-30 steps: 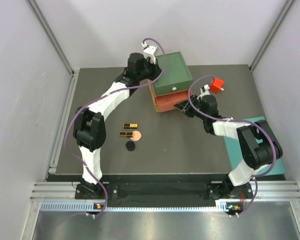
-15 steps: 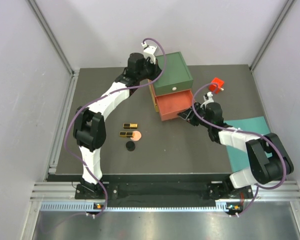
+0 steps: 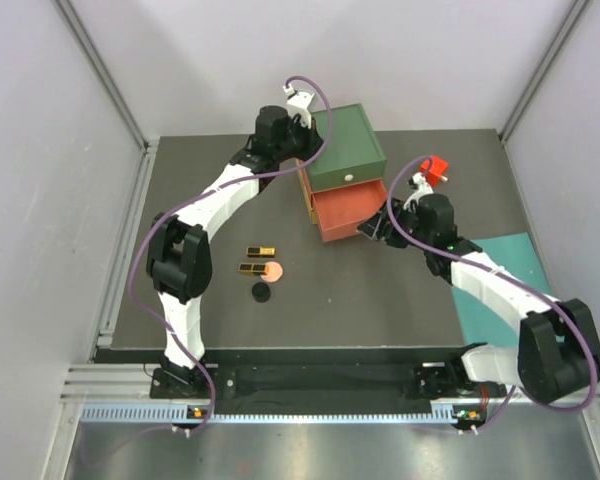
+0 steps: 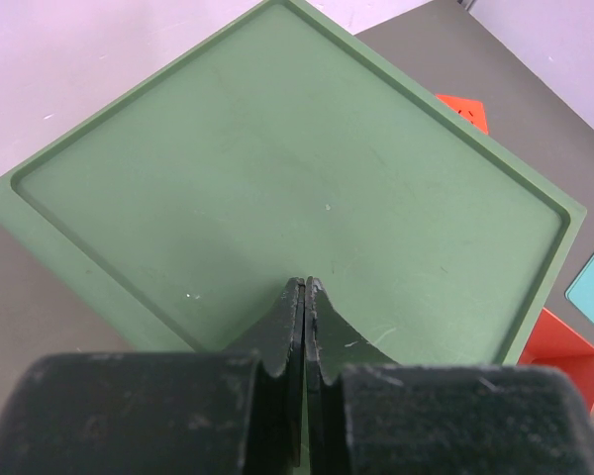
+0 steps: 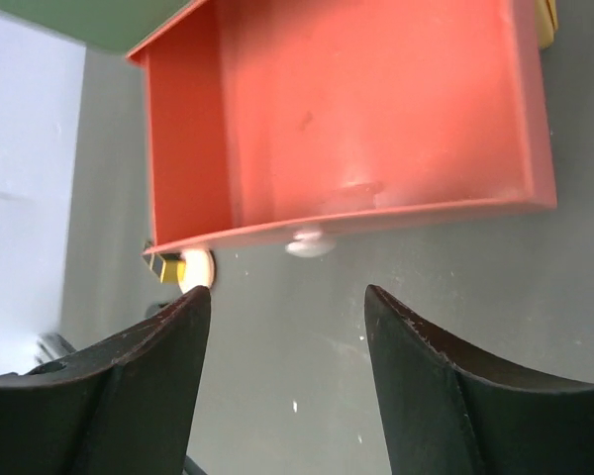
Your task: Organize the makeup
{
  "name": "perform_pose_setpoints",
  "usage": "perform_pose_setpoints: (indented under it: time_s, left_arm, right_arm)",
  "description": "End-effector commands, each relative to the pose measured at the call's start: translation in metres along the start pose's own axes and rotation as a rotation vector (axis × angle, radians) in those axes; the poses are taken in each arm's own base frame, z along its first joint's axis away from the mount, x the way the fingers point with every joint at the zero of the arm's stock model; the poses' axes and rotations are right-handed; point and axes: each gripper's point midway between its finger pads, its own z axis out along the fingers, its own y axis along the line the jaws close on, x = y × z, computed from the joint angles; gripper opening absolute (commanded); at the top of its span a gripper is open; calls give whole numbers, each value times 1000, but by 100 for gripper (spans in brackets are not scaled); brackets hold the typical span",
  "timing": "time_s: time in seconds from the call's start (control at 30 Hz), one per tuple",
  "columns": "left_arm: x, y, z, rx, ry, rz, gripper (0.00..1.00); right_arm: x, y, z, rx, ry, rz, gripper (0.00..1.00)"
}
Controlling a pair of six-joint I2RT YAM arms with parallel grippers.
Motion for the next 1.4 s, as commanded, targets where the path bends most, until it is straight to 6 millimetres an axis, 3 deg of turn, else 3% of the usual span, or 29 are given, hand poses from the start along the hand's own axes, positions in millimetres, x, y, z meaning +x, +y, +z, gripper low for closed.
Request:
perform_pose_setpoints:
  time_s: [0.0, 0.1, 0.27, 0.57, 0.63, 0.83, 1.0, 1.13, 1.37]
  left_arm:
    - [136, 26, -9, -87, 398, -98, 0]
    - [138, 25, -8, -84, 401, -106, 0]
    - [138, 25, -8, -83, 401, -110, 0]
    - [141, 25, -7, -83, 406, -121, 0]
    - [143, 25, -7, -84, 411, -120, 0]
    - [141, 25, -8, -85, 408, -118, 0]
    - [140, 25, -8, -85, 406, -117, 0]
    - [138, 24, -9, -84, 402, -114, 0]
    - [138, 25, -10, -86, 403, -117, 0]
  right_arm:
    - [-8, 32, -21, -50, 43, -207, 64]
    - [3, 55, -20, -104, 103, -339, 64]
    - [53, 95, -10, -205, 276, -582, 64]
    - [112, 150, 31, -329, 526, -782, 66]
    - [132, 144, 45, -325, 596, -802, 66]
    - [157, 135, 77, -286, 690, -826, 67]
    - [165, 130, 98, -266, 702, -830, 67]
    - [173, 125, 111, -249, 706, -833, 59]
    - [176, 126, 133, -230, 655, -817, 54]
